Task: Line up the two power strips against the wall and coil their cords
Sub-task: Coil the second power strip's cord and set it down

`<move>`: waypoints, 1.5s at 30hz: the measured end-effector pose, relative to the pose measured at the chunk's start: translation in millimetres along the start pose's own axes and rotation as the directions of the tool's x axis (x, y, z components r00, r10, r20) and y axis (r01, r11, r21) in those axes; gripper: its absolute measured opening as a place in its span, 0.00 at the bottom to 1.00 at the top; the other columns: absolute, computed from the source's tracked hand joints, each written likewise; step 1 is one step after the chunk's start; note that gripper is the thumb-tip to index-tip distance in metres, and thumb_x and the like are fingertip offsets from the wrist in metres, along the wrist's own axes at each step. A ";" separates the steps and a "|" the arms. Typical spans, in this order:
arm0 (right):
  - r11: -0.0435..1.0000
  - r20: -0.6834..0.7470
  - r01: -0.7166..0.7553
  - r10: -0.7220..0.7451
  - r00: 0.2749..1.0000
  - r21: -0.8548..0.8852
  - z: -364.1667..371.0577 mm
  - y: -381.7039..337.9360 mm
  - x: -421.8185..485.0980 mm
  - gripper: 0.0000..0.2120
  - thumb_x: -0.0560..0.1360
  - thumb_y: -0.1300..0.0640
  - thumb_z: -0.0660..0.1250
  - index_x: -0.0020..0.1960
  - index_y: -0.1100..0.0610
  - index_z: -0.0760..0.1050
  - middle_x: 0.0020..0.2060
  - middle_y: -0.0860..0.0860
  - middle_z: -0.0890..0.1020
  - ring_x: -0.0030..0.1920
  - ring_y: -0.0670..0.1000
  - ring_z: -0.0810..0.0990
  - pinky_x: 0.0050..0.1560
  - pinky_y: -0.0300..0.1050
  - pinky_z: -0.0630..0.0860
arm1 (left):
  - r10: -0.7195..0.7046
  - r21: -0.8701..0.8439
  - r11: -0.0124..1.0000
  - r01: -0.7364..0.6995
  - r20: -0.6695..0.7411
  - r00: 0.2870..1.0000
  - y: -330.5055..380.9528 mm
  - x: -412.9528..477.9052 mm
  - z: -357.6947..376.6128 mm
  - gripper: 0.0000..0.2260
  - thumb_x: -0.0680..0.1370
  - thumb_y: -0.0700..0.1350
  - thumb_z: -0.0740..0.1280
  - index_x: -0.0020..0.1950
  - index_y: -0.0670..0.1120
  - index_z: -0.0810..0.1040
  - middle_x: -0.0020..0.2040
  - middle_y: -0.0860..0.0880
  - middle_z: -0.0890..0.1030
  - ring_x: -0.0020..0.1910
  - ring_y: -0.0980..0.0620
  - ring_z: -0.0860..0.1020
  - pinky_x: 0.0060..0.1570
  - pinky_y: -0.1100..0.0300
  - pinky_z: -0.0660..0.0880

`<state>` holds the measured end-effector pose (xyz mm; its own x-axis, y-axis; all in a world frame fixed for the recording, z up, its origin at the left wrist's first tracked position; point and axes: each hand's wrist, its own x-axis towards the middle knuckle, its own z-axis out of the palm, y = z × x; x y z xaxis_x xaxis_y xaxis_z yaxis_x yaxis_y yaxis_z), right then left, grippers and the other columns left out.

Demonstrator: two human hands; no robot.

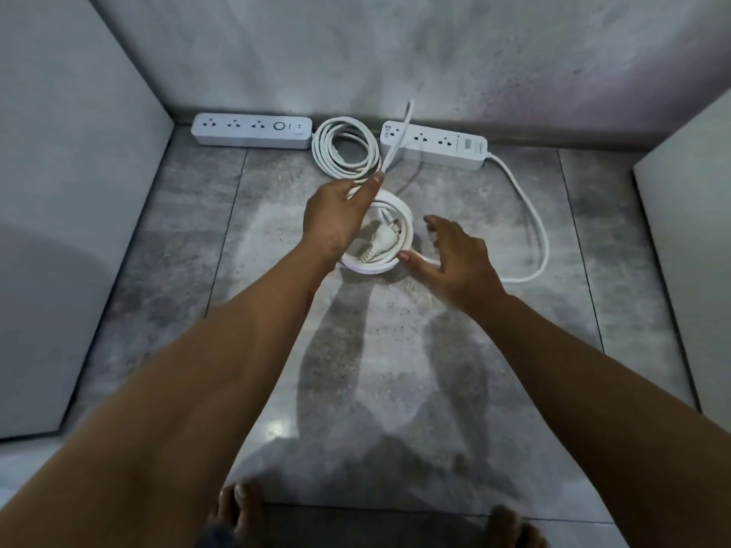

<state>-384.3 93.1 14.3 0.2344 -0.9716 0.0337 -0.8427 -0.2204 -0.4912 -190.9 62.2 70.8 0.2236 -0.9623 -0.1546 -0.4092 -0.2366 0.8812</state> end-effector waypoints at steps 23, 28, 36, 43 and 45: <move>0.638 0.013 -0.133 0.219 0.976 -0.758 -17.8 53.4 1.9 0.12 0.79 0.57 0.58 0.58 0.53 0.75 0.56 0.53 0.76 0.58 0.57 0.72 0.57 0.53 0.66 | -0.280 -0.393 0.905 0.161 -0.266 0.923 -19.4 18.9 -61.3 0.20 0.76 0.60 0.67 0.32 0.48 0.70 0.30 0.50 0.69 0.25 0.53 0.65 0.25 0.62 0.63; 0.530 -0.002 -0.188 0.331 0.944 -0.827 -24.7 63.2 0.3 0.14 0.78 0.55 0.57 0.61 0.53 0.74 0.55 0.52 0.75 0.57 0.56 0.72 0.57 0.52 0.66 | -0.374 -0.470 0.868 0.162 -0.402 0.836 -27.0 25.8 -91.6 0.20 0.77 0.59 0.66 0.32 0.47 0.71 0.28 0.50 0.69 0.22 0.53 0.64 0.22 0.63 0.63; 0.522 -0.024 -0.317 0.492 0.871 -0.792 -8.2 54.6 4.2 0.24 0.79 0.56 0.55 0.73 0.61 0.61 0.62 0.56 0.73 0.60 0.55 0.73 0.61 0.50 0.66 | -0.446 -0.470 0.847 0.247 -0.379 0.811 -46.6 14.4 -94.9 0.19 0.78 0.59 0.65 0.33 0.47 0.72 0.28 0.50 0.70 0.22 0.52 0.66 0.22 0.64 0.64; 0.837 -0.030 -0.205 0.220 0.975 -0.508 3.5 -15.7 28.8 0.28 0.75 0.62 0.61 0.73 0.58 0.61 0.66 0.60 0.69 0.62 0.61 0.72 0.62 0.55 0.66 | -0.389 -0.458 0.857 0.236 -0.274 0.880 -32.0 1.6 -83.2 0.18 0.78 0.57 0.66 0.35 0.47 0.71 0.29 0.50 0.68 0.21 0.54 0.63 0.23 0.64 0.62; 0.920 -0.002 -0.107 0.114 0.993 -0.376 7.6 -43.4 38.6 0.26 0.75 0.63 0.61 0.72 0.57 0.64 0.66 0.59 0.70 0.60 0.61 0.74 0.61 0.55 0.66 | -0.366 -0.446 0.866 0.225 -0.259 0.894 -29.1 -1.8 -83.6 0.18 0.78 0.57 0.66 0.35 0.47 0.71 0.29 0.50 0.68 0.22 0.54 0.63 0.23 0.63 0.62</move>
<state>-335.0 65.8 30.4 0.1357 -0.9905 -0.0213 -0.9829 -0.1319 -0.1284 -105.5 82.0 82.7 0.5785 -0.7391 -0.3451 0.0906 -0.3622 0.9277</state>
